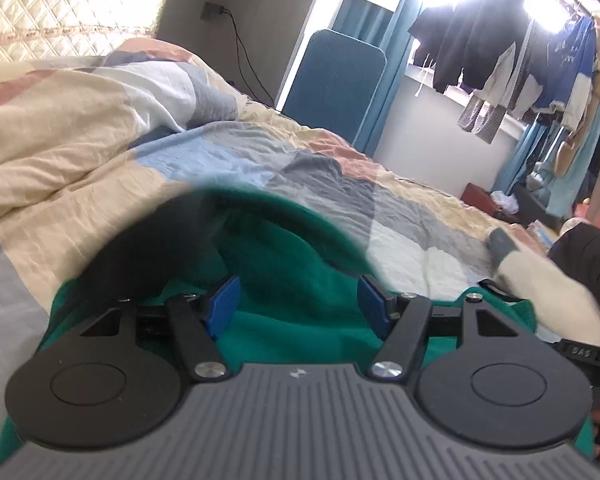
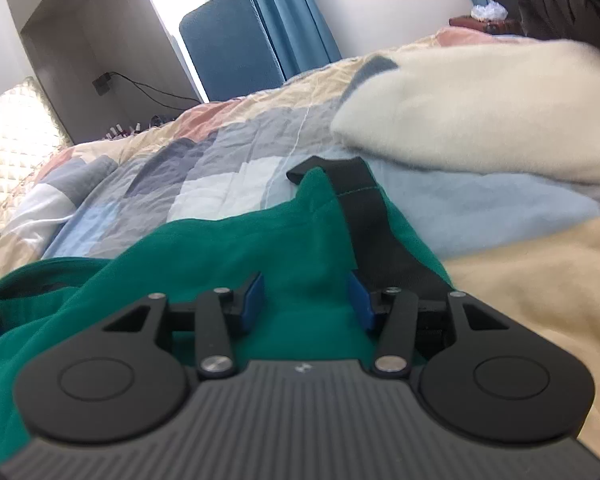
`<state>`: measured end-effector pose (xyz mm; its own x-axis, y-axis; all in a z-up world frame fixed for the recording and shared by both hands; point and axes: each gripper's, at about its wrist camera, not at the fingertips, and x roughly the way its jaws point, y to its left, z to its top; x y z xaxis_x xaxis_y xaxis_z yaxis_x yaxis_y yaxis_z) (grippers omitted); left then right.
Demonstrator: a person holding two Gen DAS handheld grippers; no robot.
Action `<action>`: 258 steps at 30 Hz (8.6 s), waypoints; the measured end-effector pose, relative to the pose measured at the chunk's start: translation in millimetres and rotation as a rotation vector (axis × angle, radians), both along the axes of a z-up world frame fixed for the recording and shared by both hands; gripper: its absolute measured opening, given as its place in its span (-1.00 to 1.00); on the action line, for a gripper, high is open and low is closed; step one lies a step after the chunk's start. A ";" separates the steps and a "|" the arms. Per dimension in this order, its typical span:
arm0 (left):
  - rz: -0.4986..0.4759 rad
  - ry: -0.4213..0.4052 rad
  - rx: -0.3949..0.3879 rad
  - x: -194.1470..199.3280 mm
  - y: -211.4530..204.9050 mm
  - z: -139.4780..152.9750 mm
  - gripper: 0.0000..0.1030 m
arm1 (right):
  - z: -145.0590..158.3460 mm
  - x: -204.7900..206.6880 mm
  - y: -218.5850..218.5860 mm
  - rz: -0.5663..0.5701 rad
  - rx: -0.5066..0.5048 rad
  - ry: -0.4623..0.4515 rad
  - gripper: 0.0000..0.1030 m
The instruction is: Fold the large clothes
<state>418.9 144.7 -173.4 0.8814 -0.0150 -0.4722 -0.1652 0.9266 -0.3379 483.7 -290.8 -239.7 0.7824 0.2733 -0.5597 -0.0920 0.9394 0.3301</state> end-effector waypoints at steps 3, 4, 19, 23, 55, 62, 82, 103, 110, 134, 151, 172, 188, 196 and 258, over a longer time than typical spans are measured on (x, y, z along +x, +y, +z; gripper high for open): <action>0.003 0.002 -0.023 -9.5 1.6 4.4 0.36 | 9.7 -9.5 2.3 0.002 -0.026 -0.018 -0.02; 0.004 0.002 -0.021 -13.8 1.1 6.4 0.36 | 14.0 -14.4 2.5 0.005 -0.026 -0.027 -0.02; -0.092 0.015 0.077 -71.9 -30.8 22.1 0.36 | 70.4 -103.6 47.9 0.217 -0.044 -0.186 -0.01; -0.118 0.013 0.053 -75.5 -27.0 13.2 0.36 | 66.6 -111.7 67.4 0.274 -0.083 -0.191 -0.01; -0.054 0.100 -0.408 -158.8 -14.0 -5.0 0.50 | 51.3 -174.6 14.4 0.100 0.335 0.112 0.00; -0.034 0.119 -0.605 -156.5 1.3 -28.0 0.80 | 21.0 -173.1 -5.1 -0.029 0.515 0.243 0.57; 0.184 0.116 -0.987 -134.7 39.2 -95.3 0.89 | -50.2 -121.7 4.7 -0.179 0.862 0.349 1.00; 0.062 0.056 -0.669 -165.3 19.7 -16.1 -0.19 | 15.8 -154.7 -7.8 -0.073 0.656 0.189 -0.21; 0.027 0.107 -0.688 -226.3 1.9 4.6 -0.04 | 41.7 -218.9 -37.3 -0.065 0.659 0.193 -0.16; -0.087 -0.098 -0.529 -228.2 -19.4 50.7 0.38 | 85.0 -196.6 -38.1 0.025 0.593 -0.075 0.22; -0.167 -0.021 -0.164 -58.2 -24.7 34.7 0.44 | 77.8 -78.1 12.3 0.207 0.100 -0.082 0.20; -0.185 0.028 -0.107 29.8 -19.0 -19.3 0.45 | 13.1 2.7 43.3 0.234 0.014 -0.025 0.27; -0.123 -0.071 -0.312 -97.0 -19.3 24.2 0.58 | 76.1 -109.4 19.4 0.113 0.169 -0.100 0.33; -0.083 0.010 -0.605 -121.6 -12.1 -11.9 0.84 | 47.0 -152.1 1.8 0.040 0.509 0.110 0.34; 0.202 0.057 -0.661 -75.4 17.1 -55.4 -0.21 | -16.6 -65.2 0.3 -0.103 0.595 -0.030 -0.13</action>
<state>343.4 161.9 -228.8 0.8712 -0.1535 -0.4664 -0.3475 0.4785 -0.8064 418.5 -290.5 -256.3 0.8348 0.4542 -0.3111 -0.0279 0.5993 0.8001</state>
